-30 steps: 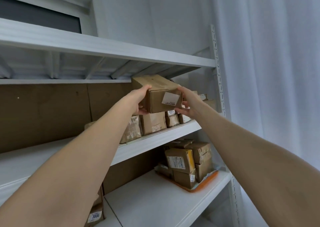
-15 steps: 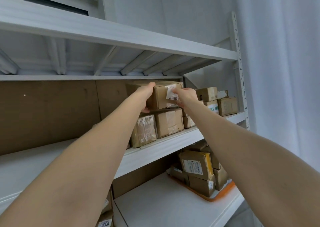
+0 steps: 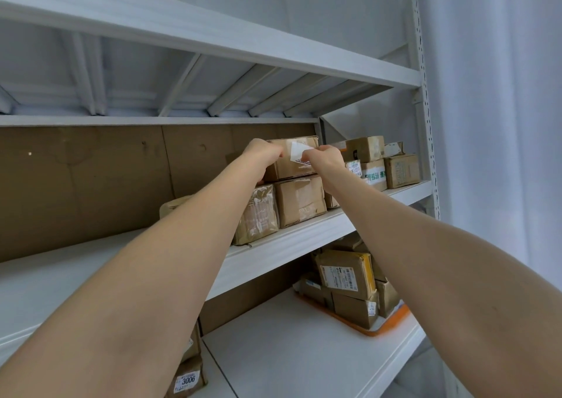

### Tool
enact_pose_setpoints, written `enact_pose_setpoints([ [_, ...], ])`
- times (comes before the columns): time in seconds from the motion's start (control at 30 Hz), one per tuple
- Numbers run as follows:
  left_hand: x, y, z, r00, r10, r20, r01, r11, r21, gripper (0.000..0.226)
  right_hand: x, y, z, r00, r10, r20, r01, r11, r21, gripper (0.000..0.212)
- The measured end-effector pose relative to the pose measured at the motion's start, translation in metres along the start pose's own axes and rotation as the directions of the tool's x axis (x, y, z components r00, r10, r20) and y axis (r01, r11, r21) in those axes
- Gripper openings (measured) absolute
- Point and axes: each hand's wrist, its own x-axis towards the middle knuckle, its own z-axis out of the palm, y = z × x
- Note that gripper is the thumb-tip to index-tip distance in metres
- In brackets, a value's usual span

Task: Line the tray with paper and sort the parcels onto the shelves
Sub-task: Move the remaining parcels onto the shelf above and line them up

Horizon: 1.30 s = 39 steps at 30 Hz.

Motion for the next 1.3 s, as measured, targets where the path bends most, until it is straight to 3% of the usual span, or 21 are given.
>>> enact_pose_setpoints([
  [0.17,0.002,-0.002,0.002,0.999,0.04,-0.03,-0.038,0.996,0.075,0.016,-0.005,-0.001,0.003,1.0,0.024,0.007,-0.024,0.999,-0.038,0.056],
  [0.5,-0.004,-0.01,-0.007,0.978,0.181,-0.106,-0.158,0.968,0.198,0.046,-0.018,0.002,-0.003,0.998,0.007,-0.07,-0.011,0.998,-0.054,0.065],
  [0.57,-0.007,-0.013,-0.008,0.949,0.273,-0.158,-0.229,0.941,0.248,0.054,-0.022,0.003,-0.003,0.996,-0.007,-0.088,0.003,0.999,-0.051,0.069],
  [0.7,-0.021,-0.02,-0.014,0.857,0.466,-0.221,-0.398,0.87,0.292,0.049,-0.035,0.006,-0.003,0.988,-0.043,-0.147,0.037,0.998,-0.048,0.071],
  [0.83,-0.047,-0.026,-0.011,0.795,0.567,-0.215,-0.504,0.815,0.284,0.045,-0.063,0.011,0.0,0.982,-0.041,-0.182,0.03,0.998,-0.06,0.071],
  [1.13,-0.123,-0.054,0.01,0.805,0.573,-0.153,-0.534,0.813,0.231,0.033,-0.141,0.041,-0.025,0.977,0.019,-0.214,-0.053,0.987,-0.155,0.065],
  [1.3,-0.173,-0.107,0.024,0.818,0.575,-0.032,-0.552,0.798,0.242,0.028,-0.185,0.075,-0.032,0.975,0.089,-0.203,-0.141,0.955,-0.26,0.058],
])
